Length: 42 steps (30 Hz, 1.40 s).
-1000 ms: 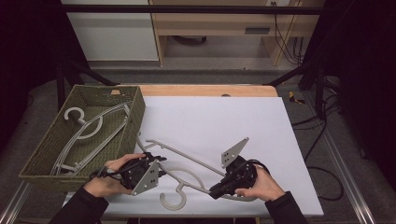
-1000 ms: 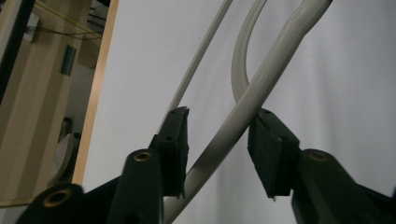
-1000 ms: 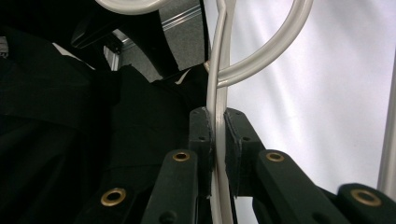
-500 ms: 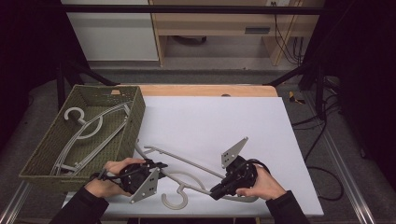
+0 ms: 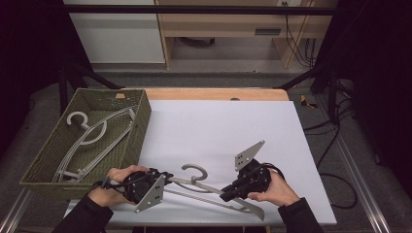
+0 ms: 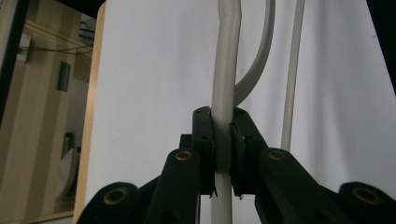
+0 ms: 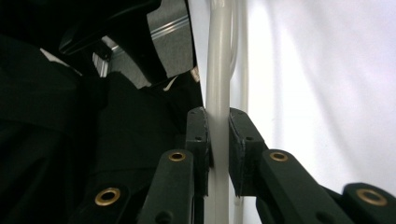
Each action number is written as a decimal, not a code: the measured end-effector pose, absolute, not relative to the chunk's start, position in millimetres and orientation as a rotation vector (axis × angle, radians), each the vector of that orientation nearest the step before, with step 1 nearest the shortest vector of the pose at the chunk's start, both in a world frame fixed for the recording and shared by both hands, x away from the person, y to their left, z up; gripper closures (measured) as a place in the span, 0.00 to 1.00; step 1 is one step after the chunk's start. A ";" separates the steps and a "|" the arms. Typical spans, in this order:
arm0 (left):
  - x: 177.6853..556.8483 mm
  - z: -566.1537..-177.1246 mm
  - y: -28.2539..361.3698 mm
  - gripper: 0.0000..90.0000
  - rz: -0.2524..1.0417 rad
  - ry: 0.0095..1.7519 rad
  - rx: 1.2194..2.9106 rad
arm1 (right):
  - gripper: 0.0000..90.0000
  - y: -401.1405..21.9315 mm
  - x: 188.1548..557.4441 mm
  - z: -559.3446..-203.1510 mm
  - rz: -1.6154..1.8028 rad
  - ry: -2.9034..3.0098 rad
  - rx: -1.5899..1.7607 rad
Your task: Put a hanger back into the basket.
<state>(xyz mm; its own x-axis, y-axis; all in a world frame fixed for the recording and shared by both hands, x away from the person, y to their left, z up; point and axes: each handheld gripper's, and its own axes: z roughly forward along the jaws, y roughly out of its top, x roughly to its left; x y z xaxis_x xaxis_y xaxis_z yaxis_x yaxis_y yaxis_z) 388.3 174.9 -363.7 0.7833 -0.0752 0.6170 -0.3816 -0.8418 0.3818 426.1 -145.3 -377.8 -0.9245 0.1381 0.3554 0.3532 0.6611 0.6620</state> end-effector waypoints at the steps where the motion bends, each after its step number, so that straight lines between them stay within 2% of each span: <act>1: 388.5 -362.8 174.4 0.92 0.809 -0.321 2.482 | 0.89 -146.1 425.9 -377.5 -1.144 -2.599 -0.405; 6: 389.2 -361.9 170.7 0.92 0.771 -0.236 2.503 | 0.87 -150.6 426.2 -374.6 -1.186 -2.637 -0.438; 9: 390.2 -361.9 168.3 0.92 0.769 -0.170 2.512 | 0.83 -152.4 427.3 -373.9 -1.213 -2.654 -0.495; 16: 399.7 -359.3 165.0 0.92 0.764 0.105 2.475 | 0.52 -162.8 429.2 -369.5 -1.528 -2.739 -0.756; 18: 403.1 -357.9 165.0 0.92 0.761 0.179 2.452 | 0.49 -169.9 429.2 -366.8 -1.655 -2.716 -0.827; 24: 411.2 -353.6 160.9 0.92 0.725 0.359 2.418 | 0.27 -190.0 422.8 -365.7 -1.910 -2.698 -1.079; 27: 416.0 -355.2 157.3 0.92 0.695 0.409 2.430 | 0.20 -198.5 417.1 -367.8 -1.969 -2.720 -1.154; 33: 424.6 -350.3 151.8 0.92 0.679 0.518 2.423 | 0.15 -217.5 410.2 -373.4 -2.000 -2.683 -1.279; 42: 439.4 -321.6 153.9 0.92 0.623 0.669 2.357 | 0.11 -231.4 402.6 -395.4 -1.907 -2.665 -1.391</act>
